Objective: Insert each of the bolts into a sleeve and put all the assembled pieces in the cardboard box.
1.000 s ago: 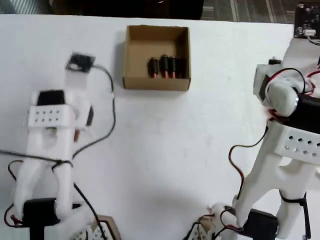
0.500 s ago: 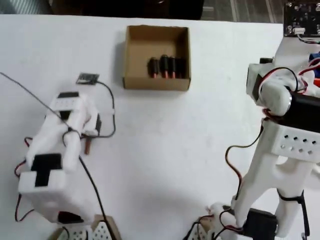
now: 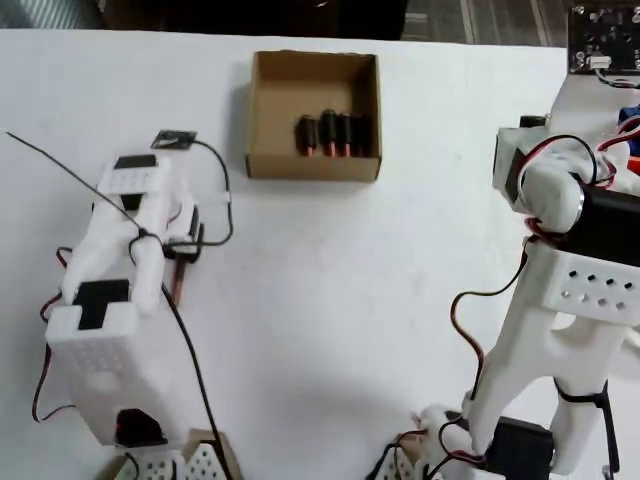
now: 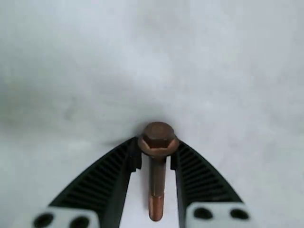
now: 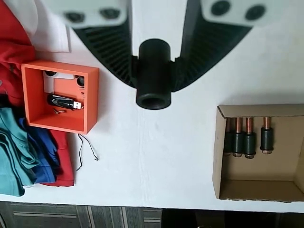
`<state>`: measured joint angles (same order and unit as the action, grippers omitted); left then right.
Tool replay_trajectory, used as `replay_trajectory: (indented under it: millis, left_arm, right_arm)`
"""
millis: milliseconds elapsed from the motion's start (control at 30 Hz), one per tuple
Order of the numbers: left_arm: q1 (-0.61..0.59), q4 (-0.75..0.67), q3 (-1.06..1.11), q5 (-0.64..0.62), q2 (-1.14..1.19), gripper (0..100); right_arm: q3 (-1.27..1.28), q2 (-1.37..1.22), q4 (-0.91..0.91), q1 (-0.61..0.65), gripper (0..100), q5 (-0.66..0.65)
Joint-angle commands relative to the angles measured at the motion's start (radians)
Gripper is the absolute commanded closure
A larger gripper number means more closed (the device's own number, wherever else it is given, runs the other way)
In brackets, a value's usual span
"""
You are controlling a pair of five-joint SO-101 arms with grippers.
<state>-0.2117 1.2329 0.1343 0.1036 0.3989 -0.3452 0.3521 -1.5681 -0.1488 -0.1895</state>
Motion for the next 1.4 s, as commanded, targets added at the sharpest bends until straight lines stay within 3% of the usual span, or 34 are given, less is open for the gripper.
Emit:
replay_trajectory:
  millis: [0, 133, 233, 533, 833, 1033, 1167, 1367]
  left_arm:
    - [-0.006, 0.008, -0.024, -0.002, 0.018, 87]
    - [-0.006, 0.021, -0.019, -0.002, 0.021, 89]
    - [-0.005, 0.068, -0.025, -0.002, 0.021, 97]
    - [-0.003, 0.106, -0.096, 0.051, 0.000, 97]
    - [0.110, 0.557, -0.507, 0.048, -0.230, 97]
    - [0.160, 0.545, -0.521, 0.048, -0.440, 97]
    - [0.192, 0.543, -0.470, 0.048, -0.638, 98]
    - [0.219, 0.364, -0.329, 0.044, -0.944, 98]
  right_arm:
    - [-0.044, 0.039, 0.025, 0.008, 97.5, 0.003]
    - [-0.044, 0.039, 0.025, 0.008, 97.5, 0.000]
    - [-0.044, 0.039, 0.025, 0.008, 97.5, 0.000]
    - [-0.043, 0.039, 0.025, 0.013, 97.5, 0.008]
    - [0.014, 0.163, 0.048, 0.033, 97.5, 0.041]
    - [0.287, 0.321, 0.154, 0.180, 97.5, 0.035]
    - [0.526, 0.447, 0.326, 0.260, 97.5, 0.041]
    - [0.921, 0.627, 0.641, 0.417, 97.5, 0.043]
